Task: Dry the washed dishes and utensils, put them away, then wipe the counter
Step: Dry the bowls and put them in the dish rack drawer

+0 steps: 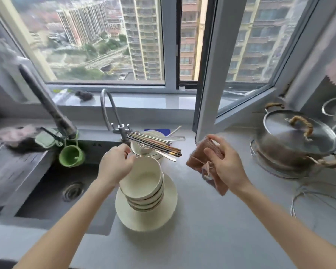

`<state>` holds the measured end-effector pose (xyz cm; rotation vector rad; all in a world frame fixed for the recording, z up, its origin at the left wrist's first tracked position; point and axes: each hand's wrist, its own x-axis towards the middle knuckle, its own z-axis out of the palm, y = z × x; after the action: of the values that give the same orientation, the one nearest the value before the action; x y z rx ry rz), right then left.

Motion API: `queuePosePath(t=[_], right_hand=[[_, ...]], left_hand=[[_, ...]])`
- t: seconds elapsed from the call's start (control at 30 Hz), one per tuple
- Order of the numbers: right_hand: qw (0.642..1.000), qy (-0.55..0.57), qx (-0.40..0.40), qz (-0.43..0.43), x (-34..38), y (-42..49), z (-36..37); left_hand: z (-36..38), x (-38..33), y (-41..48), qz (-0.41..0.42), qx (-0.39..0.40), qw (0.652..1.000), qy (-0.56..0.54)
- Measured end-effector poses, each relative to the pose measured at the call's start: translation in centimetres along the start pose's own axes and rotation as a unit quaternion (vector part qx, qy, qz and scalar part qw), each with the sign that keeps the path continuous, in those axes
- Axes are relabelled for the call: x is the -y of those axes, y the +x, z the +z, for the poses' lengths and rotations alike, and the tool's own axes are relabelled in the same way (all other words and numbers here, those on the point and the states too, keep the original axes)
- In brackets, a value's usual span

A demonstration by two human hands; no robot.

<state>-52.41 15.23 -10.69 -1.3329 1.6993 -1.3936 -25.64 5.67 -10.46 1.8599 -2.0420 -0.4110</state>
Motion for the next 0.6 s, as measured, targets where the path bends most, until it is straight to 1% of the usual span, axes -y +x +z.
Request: queuePosePath(t=[0.03, 0.1, 0.2, 0.3, 0.4, 0.47, 0.6], right_hand=[[1.0, 0.003, 0.007, 0.003, 0.1, -0.1, 0.5], [1.0, 0.005, 0.018, 0.011, 0.1, -0.4, 1.3], [0.999, 0.007, 0.029, 0.025, 0.4, -0.7, 2.3], [0.999, 0.007, 0.029, 0.033, 0.7, -0.8, 3.0], [0.999, 0.009, 0.025, 0.04, 0.9, -1.0, 3.4], [0.999, 0.008, 0.022, 0.042, 0.9, -1.2, 3.5], [0.999, 0.019, 0.006, 0.041, 1.0, -1.7, 3.7]], left_hand=[[0.1, 1.1, -0.3, -0.011, 0.033, 0.999, 0.027], [0.4, 2.5, -0.6, -0.026, 0.092, 0.995, 0.042], [0.9, 3.0, -0.8, -0.036, 0.137, 0.989, 0.04], [0.9, 2.4, -0.7, -0.057, 0.19, 0.977, 0.082], [0.9, 2.1, -0.2, -0.059, 0.223, 0.967, 0.112], [0.8, 2.0, 0.2, -0.057, 0.242, 0.964, 0.094], [-0.1, 1.3, 0.9, -0.055, 0.275, 0.96, 0.022]])
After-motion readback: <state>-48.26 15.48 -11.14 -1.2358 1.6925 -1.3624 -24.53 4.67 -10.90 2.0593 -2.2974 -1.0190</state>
